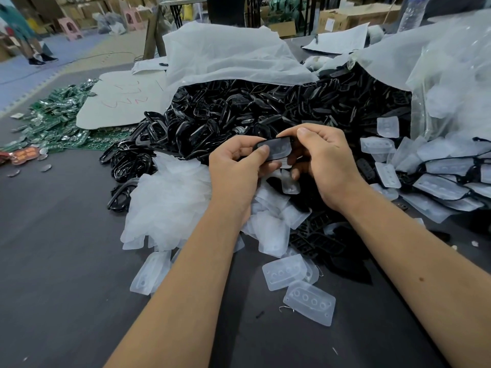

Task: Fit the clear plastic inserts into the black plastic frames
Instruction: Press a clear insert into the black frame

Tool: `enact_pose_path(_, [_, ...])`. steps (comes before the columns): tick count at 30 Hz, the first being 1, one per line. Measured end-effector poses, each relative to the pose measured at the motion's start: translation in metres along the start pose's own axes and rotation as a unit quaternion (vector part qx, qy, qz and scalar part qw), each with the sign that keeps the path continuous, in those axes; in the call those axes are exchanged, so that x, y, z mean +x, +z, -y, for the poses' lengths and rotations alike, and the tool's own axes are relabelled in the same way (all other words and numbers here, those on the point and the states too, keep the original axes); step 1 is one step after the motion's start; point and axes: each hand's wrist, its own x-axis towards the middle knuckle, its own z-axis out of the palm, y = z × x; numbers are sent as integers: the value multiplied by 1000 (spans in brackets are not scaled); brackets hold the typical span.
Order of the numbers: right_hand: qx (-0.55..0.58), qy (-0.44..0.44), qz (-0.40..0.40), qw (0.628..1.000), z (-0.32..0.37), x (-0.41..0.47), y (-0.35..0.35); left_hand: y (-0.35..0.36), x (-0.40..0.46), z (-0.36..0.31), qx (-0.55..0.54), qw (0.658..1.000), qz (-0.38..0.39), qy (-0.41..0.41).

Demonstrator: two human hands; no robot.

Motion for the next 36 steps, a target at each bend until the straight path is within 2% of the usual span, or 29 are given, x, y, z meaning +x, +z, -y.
enact_pose_path(7, [-61,-33,11,998,-5,-1,-2,0,0,3,-6,1000,2,24])
enact_pose_path(11, [-59,-28,0,998,-6,-1,-3,0,-1,5,55,996,9,67])
enact_pose_path(20, [-94,-46,24,994,-4,-2,-4,0,1,6,135,987,2,83])
enact_pose_path(27, [-127,-71,14,989,-3,-2,-2,-1,3,5,58,997,8,47])
enact_pose_path(32, [-138,-48,21,989,0,-3,-1,-2,1,4,42,998,24,49])
enact_pose_path(36, [-96,-17,26,995,4,-5,0,-1,0,3,32,999,25,27])
